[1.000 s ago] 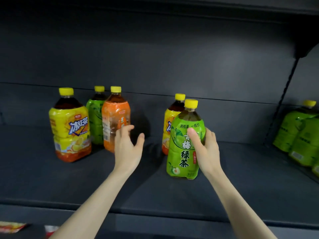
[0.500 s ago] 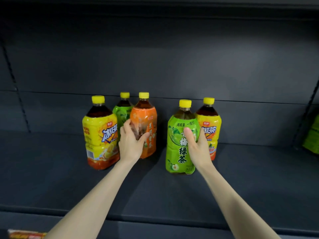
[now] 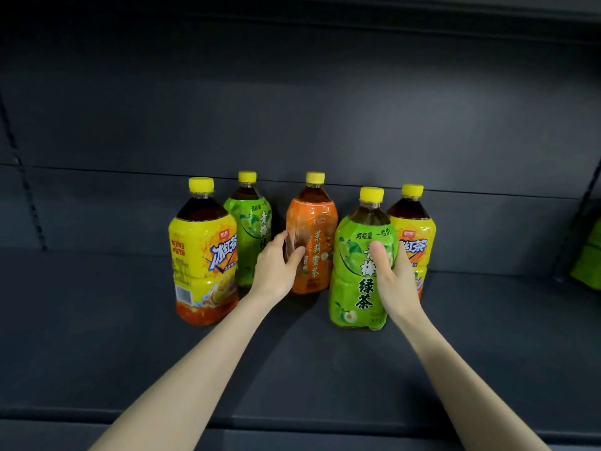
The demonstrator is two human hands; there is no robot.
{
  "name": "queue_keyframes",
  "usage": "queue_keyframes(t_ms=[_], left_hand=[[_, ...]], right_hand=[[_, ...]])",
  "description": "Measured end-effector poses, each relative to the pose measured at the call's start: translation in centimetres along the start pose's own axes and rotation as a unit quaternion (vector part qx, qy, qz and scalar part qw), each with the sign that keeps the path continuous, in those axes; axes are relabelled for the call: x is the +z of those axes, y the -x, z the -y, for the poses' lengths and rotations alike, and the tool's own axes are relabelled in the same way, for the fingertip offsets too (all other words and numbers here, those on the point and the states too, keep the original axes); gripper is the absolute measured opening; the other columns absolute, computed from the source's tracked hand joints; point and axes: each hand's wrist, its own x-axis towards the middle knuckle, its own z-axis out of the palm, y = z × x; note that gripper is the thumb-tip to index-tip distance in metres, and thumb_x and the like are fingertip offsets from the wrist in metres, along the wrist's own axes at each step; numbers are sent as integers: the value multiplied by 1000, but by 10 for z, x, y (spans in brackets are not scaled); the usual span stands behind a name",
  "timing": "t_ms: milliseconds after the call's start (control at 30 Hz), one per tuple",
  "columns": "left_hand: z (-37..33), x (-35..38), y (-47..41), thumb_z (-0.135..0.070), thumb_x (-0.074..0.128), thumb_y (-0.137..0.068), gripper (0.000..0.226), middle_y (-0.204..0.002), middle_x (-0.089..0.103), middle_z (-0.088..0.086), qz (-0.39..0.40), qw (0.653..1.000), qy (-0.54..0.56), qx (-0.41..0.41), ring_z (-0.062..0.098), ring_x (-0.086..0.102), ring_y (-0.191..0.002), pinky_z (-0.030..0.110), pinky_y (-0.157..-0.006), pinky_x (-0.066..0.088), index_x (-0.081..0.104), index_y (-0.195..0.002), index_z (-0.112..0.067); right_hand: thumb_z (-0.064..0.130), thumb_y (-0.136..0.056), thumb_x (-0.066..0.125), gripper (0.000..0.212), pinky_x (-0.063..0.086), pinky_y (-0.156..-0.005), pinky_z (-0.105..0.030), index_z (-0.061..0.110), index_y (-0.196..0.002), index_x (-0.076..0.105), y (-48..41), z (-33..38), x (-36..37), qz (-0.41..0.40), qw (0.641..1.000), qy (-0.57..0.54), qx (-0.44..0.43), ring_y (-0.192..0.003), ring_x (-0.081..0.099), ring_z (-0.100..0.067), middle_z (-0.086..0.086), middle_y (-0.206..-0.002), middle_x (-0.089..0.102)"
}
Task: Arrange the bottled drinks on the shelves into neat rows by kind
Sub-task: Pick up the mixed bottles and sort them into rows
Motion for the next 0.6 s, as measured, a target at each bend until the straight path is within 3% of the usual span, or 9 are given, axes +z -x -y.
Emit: queue_keyframes(t_ms=[100, 167, 267, 333, 400, 500, 600], left_hand=[[-7, -27, 26, -21, 61, -90, 37, -120, 58, 7, -118, 990, -39, 68, 18, 58, -103, 28, -86, 47, 54, -126, -12], [-6, -49, 46, -18, 64, -86, 32, -113, 55, 7, -215, 966, -57, 129, 18, 52, -102, 31, -87, 44, 56, -117, -12], [9, -66, 55, -25, 78, -72, 68, -131, 41, 16, -324, 932, -127, 99, 27, 37, -118, 37, -93, 29, 43, -128, -8], [19, -71, 46, -29, 85, -63, 99, -146, 27, 18, -322, 938, -122, 24, 33, 29, -131, 48, -101, 26, 28, -141, -9], [26, -76, 37, -30, 85, -63, 113, -151, 18, 17, -283, 955, -89, -13, 35, 23, -138, 54, -106, 24, 13, -148, -13], [39, -85, 25, -26, 83, -68, 116, -150, 21, 13, -216, 976, -25, -1, 31, 26, -137, 53, -107, 26, 3, -150, -18], [48, -94, 12, -28, 82, -70, 113, -150, 24, 10, -201, 979, -26, -12, 29, 29, -136, 53, -106, 23, 3, -150, -20]], right_hand=[[50, -91, 53, 48, 46, -91, -29, 17, -125, 50, 0, 0, 5, 1, 1000, -18, -1, -106, 58, -3, 12, -111, 63], [41, -93, 52, 40, 45, -82, -22, 15, -123, 51, 0, 2, 12, 3, 1000, -26, -1, -102, 58, 2, 15, -107, 62], [41, -93, 52, 36, 44, -71, -9, 17, -120, 50, 1, 5, 30, 17, 999, -37, 10, -94, 58, 5, 17, -101, 61], [43, -92, 54, 34, 47, -73, -14, 21, -118, 49, 2, 8, 45, 27, 999, -42, 18, -92, 60, 2, 18, -97, 61], [43, -92, 55, 31, 48, -75, -16, 25, -116, 48, 5, 11, 57, 36, 998, -42, 22, -91, 61, -1, 19, -96, 60], [41, -92, 55, 30, 44, -63, -2, 23, -116, 49, 9, 14, 68, 36, 998, -56, 25, -86, 60, 5, 19, -95, 61], [41, -92, 55, 35, 46, -70, -9, 20, -119, 52, 12, 14, 70, 20, 998, -61, 25, -89, 60, 6, 17, -98, 63]])
